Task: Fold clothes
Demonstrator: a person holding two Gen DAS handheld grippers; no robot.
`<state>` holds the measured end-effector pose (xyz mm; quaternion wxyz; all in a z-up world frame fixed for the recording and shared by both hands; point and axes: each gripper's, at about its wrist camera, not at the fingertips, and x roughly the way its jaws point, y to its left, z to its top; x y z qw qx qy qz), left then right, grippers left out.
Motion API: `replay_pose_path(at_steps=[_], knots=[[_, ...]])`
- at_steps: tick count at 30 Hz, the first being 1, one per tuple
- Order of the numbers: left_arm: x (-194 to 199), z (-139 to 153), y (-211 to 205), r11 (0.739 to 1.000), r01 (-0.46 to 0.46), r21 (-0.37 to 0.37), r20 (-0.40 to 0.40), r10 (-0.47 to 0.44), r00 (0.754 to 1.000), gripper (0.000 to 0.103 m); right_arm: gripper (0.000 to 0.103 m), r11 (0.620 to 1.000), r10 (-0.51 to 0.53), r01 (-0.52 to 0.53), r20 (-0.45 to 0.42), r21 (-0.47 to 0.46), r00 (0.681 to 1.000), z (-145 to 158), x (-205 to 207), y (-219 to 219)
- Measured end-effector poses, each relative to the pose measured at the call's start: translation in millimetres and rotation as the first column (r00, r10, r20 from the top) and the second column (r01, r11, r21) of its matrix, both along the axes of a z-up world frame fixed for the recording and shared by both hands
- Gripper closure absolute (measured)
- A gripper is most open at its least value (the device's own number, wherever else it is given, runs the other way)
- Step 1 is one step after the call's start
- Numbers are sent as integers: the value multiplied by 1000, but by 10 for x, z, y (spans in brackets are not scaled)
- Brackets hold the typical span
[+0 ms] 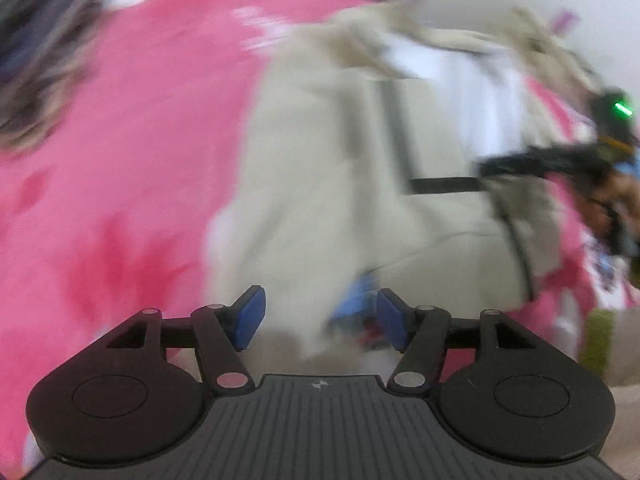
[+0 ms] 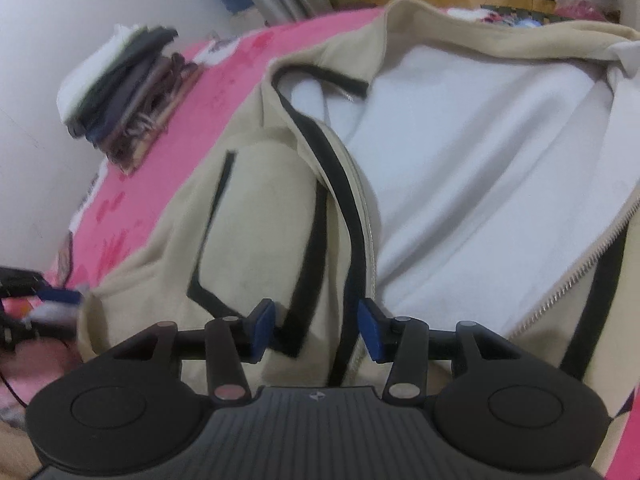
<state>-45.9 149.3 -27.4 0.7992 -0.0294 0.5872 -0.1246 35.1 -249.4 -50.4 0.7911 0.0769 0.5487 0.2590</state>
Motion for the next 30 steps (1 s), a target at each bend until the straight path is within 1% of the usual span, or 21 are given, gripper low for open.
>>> replay_pose_path(at_steps=[2, 3, 5, 6, 8, 10, 12, 15, 17, 18, 20, 21, 22, 23, 24, 26, 27, 28, 29, 30], knots=[[36, -56, 247, 993, -109, 55, -41, 111, 993, 41, 53, 1000, -3, 2, -7, -29, 1000, -42, -11, -6], [69, -122, 360, 984, -168, 59, -69, 172, 983, 41, 53, 1000, -13, 12, -14, -27, 1000, -54, -13, -27], [133, -290, 553, 965, -261, 12, -135, 260, 956, 41, 53, 1000, -30, 29, -25, -10, 999, -52, -10, -65], [172, -366, 630, 956, -292, -5, -163, 287, 944, 41, 53, 999, -35, 35, -26, -6, 999, -43, -9, -76], [257, -541, 719, 947, -319, -19, -196, 310, 930, 41, 53, 999, -39, 39, -27, -3, 999, -25, -12, -86], [355, -717, 725, 956, -293, -10, -215, 284, 934, 41, 53, 999, -38, 37, -26, -8, 999, -10, -23, -85], [420, -814, 678, 966, -258, 1, -223, 252, 942, 39, 53, 999, -35, 35, -30, -14, 999, -20, -25, -70], [436, -779, 537, 987, -160, -7, -191, 156, 969, 39, 53, 999, -34, 33, -32, -20, 999, -24, -25, -52], [403, -752, 475, 993, -110, -38, -180, 101, 978, 49, 53, 999, -35, 34, -36, -21, 999, -28, -20, -40], [389, -732, 455, 993, -94, -78, -181, 79, 980, 58, 53, 999, -35, 34, -37, -23, 999, -30, -17, -33], [365, -689, 402, 985, -69, -159, -170, 41, 985, 61, 53, 999, -34, 33, -39, -28, 999, -27, -15, -19], [359, -681, 354, 989, -48, -143, -153, 26, 988, 74, 53, 999, -33, 32, -40, -29, 999, -26, -16, -14], [353, -676, 303, 993, -26, -115, -135, 10, 991, 91, 53, 999, -32, 31, -40, -32, 999, -26, -15, -9], [368, -696, 276, 996, -30, -81, -133, 20, 991, 95, 53, 999, -34, 32, -41, -35, 999, -26, -13, -9], [388, -692, 285, 997, -57, -55, -126, 49, 991, 100, 53, 999, -37, 36, -40, -37, 998, -22, -16, -1], [476, -462, 287, 995, -98, 5, -25, 98, 995, 101, 53, 999, -41, 40, -39, -37, 998, -4, -23, 8], [533, -283, 314, 993, -121, -5, 45, 121, 992, 101, 53, 998, -43, 42, -39, -37, 998, 6, -27, 12], [609, -45, 339, 991, -130, -20, 125, 131, 983, 101, 53, 999, -40, 38, -38, -39, 998, 14, -30, 18], [687, 201, 363, 990, -135, -34, 206, 140, 969, 101, 53, 999, -36, 34, -37, -40, 999, 22, -33, 24], [765, 448, 387, 989, -139, -50, 285, 148, 947, 101, 53, 999, -31, 29, -34, -45, 999, 29, -36, 34]])
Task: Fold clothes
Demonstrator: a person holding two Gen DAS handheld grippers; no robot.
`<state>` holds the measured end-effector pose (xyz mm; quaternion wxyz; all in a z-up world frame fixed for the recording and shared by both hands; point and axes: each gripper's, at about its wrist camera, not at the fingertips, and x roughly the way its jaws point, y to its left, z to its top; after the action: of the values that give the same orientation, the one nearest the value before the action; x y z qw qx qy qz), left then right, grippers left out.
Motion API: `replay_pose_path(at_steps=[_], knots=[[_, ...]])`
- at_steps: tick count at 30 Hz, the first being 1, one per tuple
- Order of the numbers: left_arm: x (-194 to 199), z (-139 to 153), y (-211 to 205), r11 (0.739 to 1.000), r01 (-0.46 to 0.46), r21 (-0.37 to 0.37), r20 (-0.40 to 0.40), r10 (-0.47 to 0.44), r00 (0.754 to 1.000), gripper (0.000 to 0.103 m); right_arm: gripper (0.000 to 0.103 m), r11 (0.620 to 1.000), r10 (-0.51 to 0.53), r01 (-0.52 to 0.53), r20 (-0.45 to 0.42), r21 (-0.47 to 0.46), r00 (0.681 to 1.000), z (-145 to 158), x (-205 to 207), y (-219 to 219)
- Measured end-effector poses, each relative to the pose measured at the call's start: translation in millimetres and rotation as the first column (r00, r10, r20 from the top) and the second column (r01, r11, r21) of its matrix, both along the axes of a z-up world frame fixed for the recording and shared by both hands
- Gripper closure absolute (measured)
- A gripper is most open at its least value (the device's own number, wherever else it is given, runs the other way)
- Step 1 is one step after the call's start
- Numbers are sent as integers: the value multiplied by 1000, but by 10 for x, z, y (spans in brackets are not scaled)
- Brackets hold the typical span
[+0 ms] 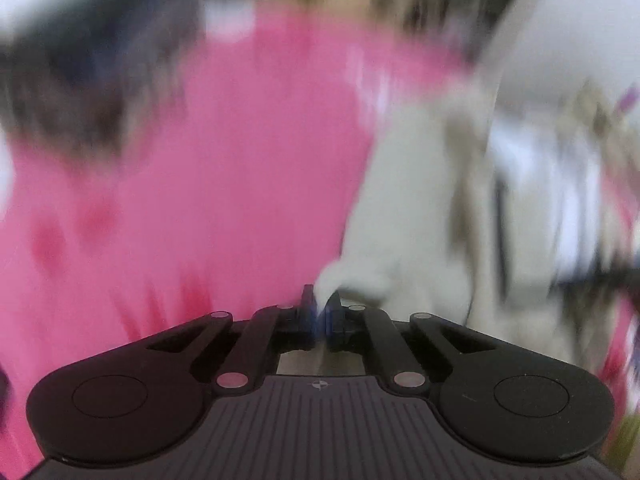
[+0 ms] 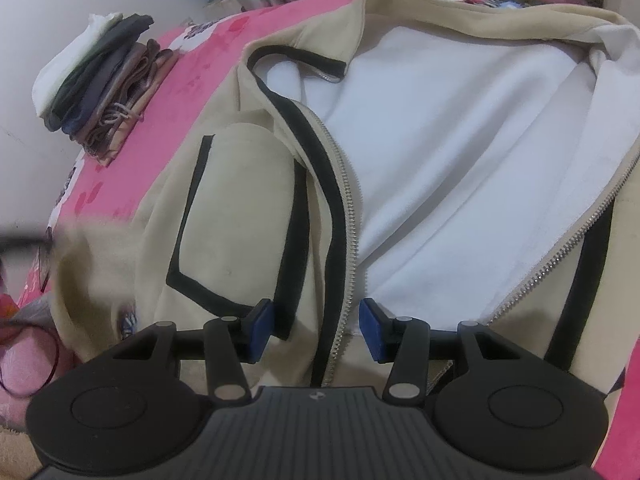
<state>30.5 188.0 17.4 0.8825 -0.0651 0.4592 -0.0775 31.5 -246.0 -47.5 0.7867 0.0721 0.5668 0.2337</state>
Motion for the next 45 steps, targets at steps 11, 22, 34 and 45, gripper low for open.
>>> replay_pose_path(at_steps=[11, 22, 34, 45], knots=[[209, 223, 108, 969, -152, 193, 179, 117, 977, 44, 53, 999, -32, 32, -2, -11, 999, -69, 18, -78], [282, -293, 714, 939, -340, -52, 33, 342, 939, 41, 53, 998, -55, 55, 29, 0, 998, 187, 86, -72], [972, -738, 155, 947, -320, 18, -10, 320, 947, 102, 53, 1000, 14, -12, 128, -17, 992, 476, 54, 164], [711, -379, 558, 850, -493, 187, 181, 463, 868, 86, 53, 973, -62, 58, 13, 223, 998, 523, 939, 96]])
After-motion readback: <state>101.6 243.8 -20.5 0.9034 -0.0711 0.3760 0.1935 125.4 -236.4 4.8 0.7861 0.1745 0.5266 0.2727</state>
